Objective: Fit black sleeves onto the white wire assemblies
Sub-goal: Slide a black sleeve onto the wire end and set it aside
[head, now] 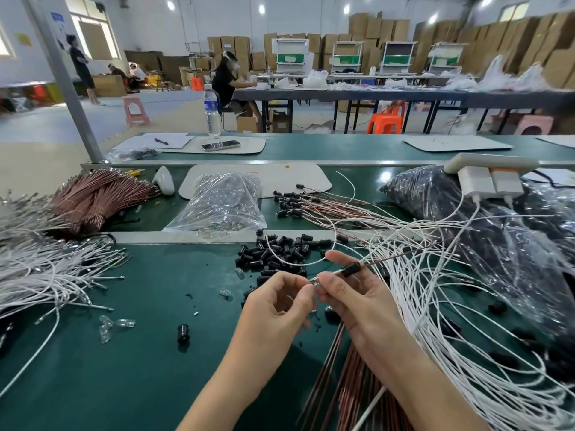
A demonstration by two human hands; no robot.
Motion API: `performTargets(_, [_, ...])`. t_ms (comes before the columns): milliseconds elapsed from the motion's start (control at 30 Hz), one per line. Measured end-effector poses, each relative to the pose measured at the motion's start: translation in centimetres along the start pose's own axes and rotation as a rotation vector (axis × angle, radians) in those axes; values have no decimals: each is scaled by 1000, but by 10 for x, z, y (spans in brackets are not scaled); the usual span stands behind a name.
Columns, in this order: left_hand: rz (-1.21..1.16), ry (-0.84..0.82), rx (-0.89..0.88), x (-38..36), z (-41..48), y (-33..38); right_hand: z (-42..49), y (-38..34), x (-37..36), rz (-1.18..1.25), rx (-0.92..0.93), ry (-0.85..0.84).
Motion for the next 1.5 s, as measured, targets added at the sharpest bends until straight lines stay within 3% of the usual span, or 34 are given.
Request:
performTargets(333, [42, 21, -16, -2, -3, 3, -1, 1, 0, 37, -27, -5])
performTargets(767, [1, 20, 29, -1, -1, 1, -2, 2, 1, -135, 18, 3])
performTargets(1067, [-232, 82, 184, 4, 2, -1, 0, -2, 1, 23, -8, 61])
performTargets(1333, [-194, 64, 137, -3, 1, 0, -4, 6, -9, 26, -57, -79])
performTargets(1500, [-174, 36, 122, -4, 0, -1, -4, 7, -6, -64, -22, -75])
Point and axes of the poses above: each hand's wrist, its own z-axis towards the middle knuckle, its own x-axis out of the back of the hand, y = z × x, the point moved 3 cm from there along z, towards the middle knuckle, and after that the axes turned 1 degree about -y, right-handed, at the moved point
